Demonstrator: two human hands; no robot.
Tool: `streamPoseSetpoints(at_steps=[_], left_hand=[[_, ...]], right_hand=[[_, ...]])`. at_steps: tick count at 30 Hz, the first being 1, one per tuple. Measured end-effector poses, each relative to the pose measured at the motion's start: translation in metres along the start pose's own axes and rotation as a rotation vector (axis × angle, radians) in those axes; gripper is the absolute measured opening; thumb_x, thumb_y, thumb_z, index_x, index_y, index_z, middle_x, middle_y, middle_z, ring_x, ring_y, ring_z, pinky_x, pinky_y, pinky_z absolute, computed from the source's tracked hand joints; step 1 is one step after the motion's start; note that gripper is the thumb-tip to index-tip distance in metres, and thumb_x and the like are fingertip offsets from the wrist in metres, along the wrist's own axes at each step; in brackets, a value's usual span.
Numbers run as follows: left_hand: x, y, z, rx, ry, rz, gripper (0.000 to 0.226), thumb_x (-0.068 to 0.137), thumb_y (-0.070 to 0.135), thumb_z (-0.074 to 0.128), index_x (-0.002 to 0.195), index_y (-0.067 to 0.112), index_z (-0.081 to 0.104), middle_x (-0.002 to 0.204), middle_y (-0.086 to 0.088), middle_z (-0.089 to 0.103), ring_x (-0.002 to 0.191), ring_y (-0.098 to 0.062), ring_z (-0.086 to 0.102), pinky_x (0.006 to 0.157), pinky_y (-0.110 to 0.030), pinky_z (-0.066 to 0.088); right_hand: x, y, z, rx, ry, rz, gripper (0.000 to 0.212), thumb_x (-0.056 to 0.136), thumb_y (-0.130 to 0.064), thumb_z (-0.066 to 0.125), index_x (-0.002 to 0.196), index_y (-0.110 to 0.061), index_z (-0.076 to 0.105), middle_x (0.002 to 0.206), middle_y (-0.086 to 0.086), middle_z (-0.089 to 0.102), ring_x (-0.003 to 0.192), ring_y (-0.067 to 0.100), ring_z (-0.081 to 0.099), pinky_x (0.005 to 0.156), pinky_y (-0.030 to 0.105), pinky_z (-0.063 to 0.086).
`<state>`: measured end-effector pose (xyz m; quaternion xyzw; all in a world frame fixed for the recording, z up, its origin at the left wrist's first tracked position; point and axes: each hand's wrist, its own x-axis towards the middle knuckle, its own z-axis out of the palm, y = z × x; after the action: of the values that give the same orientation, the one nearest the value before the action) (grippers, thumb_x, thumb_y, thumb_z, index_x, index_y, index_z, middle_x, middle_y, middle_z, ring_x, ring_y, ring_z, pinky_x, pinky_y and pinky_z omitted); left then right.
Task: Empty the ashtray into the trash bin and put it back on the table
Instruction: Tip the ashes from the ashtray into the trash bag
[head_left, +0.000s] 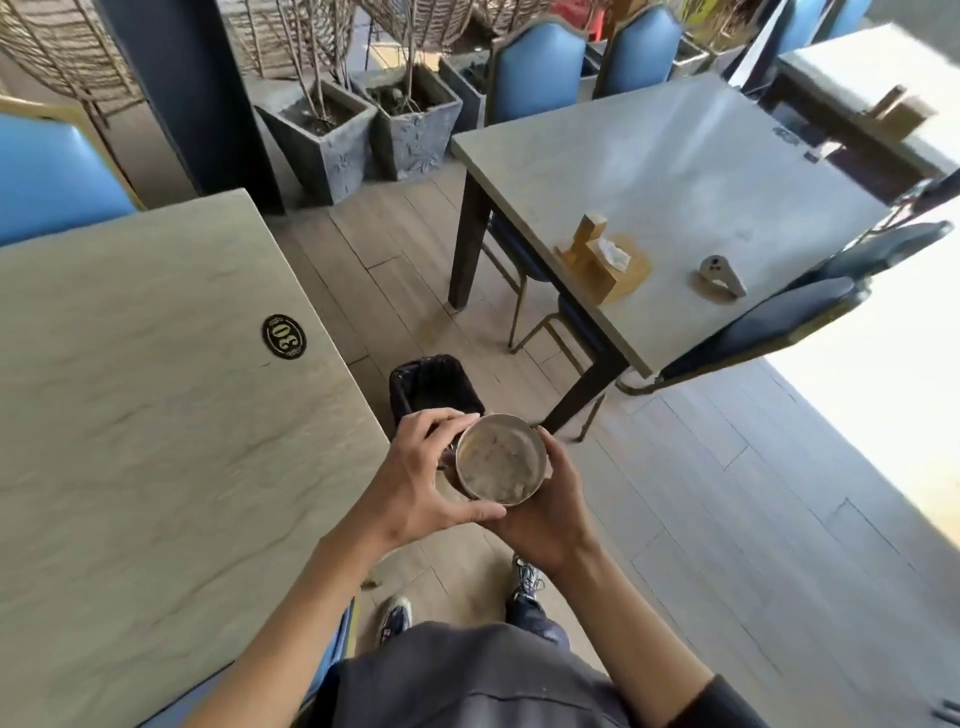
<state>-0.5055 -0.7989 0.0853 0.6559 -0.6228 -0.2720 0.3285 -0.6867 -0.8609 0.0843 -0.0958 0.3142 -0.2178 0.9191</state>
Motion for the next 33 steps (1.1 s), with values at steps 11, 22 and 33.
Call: streamPoseSetpoints(at_steps=[11,22,33], left_hand=[[0.081,0.015,0.072,0.015,0.121,-0.406,0.060,0.084,0.057,0.073,0.134,0.025,0.065,0.135,0.008,0.059,0.126,-0.009,0.056,0.112,-0.034,0.047],[0.157,-0.040,0.108,-0.067,0.174,-0.753,0.034,0.094,0.031,0.070,0.124,0.014,0.070,0.117,0.003,0.074,0.106,-0.011,0.070,0.097,-0.032,0.059],[0.230,-0.205,0.196,-0.269,0.193,-1.246,0.020,0.094,0.025,0.066,0.109,0.013,0.074,0.110,-0.006,0.077,0.106,-0.024,0.072,0.084,-0.025,0.048]], right_hand=[[0.042,-0.178,-0.071,-0.079,0.030,0.102,0.067,0.096,-0.059,0.042,0.135,-0.008,0.058,0.143,0.027,0.050,0.125,0.038,0.046,0.080,0.039,0.039],[0.150,-0.232,-0.112,-0.109,0.132,0.273,0.063,0.091,-0.056,0.049,0.139,-0.015,0.052,0.139,0.024,0.057,0.133,0.038,0.040,0.078,0.041,0.041],[0.311,-0.232,-0.152,-0.115,0.277,0.363,0.069,0.086,-0.054,0.054,0.140,-0.011,0.055,0.145,0.025,0.052,0.129,0.036,0.050,0.083,0.040,0.044]])
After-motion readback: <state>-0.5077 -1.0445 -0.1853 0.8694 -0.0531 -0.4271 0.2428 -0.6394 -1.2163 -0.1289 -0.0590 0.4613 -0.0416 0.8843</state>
